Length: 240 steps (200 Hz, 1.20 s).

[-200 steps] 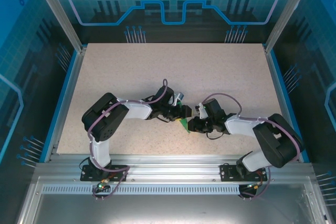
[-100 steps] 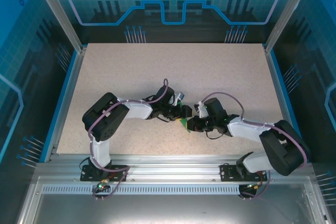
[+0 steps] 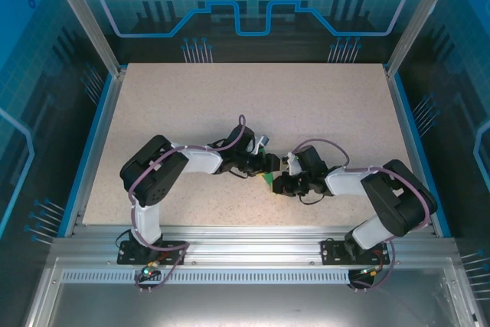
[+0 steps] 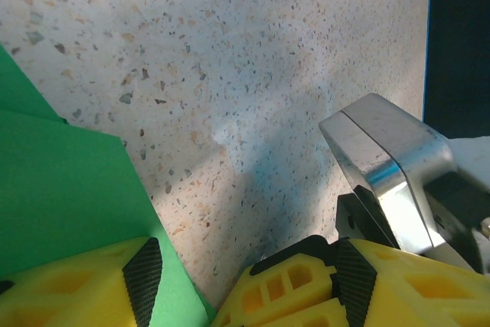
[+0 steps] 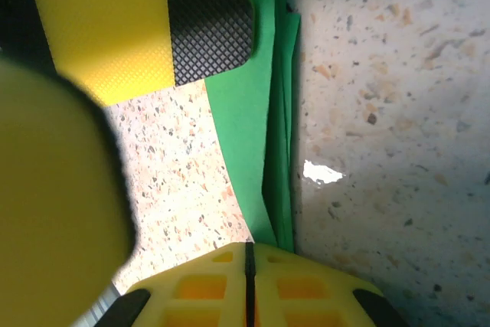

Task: Fold a paper plane with a square sheet of paper (pick it up from the middle)
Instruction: Fold the wing for the fifth time at the center of the table.

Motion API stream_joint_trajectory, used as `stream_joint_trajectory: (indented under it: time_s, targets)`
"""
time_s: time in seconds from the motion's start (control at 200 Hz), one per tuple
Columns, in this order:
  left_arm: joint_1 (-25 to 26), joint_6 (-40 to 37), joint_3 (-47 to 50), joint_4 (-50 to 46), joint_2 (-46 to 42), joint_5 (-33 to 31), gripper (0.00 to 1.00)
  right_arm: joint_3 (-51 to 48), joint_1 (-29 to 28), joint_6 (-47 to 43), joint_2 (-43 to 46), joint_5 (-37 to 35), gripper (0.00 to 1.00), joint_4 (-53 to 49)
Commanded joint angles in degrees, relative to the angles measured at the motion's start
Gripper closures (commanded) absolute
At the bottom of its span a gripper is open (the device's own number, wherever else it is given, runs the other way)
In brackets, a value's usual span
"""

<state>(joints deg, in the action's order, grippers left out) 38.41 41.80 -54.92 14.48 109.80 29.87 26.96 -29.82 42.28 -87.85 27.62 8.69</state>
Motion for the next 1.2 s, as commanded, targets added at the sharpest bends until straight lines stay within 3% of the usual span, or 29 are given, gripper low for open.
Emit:
stream_joint_trajectory:
  time_s: [0.0, 0.41, 0.645, 1.085, 1.195]
  targets:
    - [0.11, -1.46, -0.61, -2.83, 0.77, -0.79, 0.34, -2.62, 0.27, 0.34, -1.7, -0.23, 0.91, -3.6]
    - [-0.08, -1.55, -0.59, -3.58, 0.77, -1.57, 0.34, -5.6, 0.33, -1.24, 6.74, -2.86, 0.9, -11.62]
    - [-0.04, -1.22, -0.77, -3.12, 0.66, -0.94, 0.34, -3.93, 0.16, 1.42, 14.34, -1.53, 0.88, -7.69]
    - [-0.02, -0.24, -1.25, -2.27, 1.03, -0.07, 0.34, 0.1, -1.62, 8.33, 2.21, -3.1, 0.85, 6.15]
    - [-0.05, -0.23, -1.09, -2.36, 0.77, -0.15, 0.34, -0.37, -1.62, 7.29, 2.5, -7.13, 0.85, 2.95]
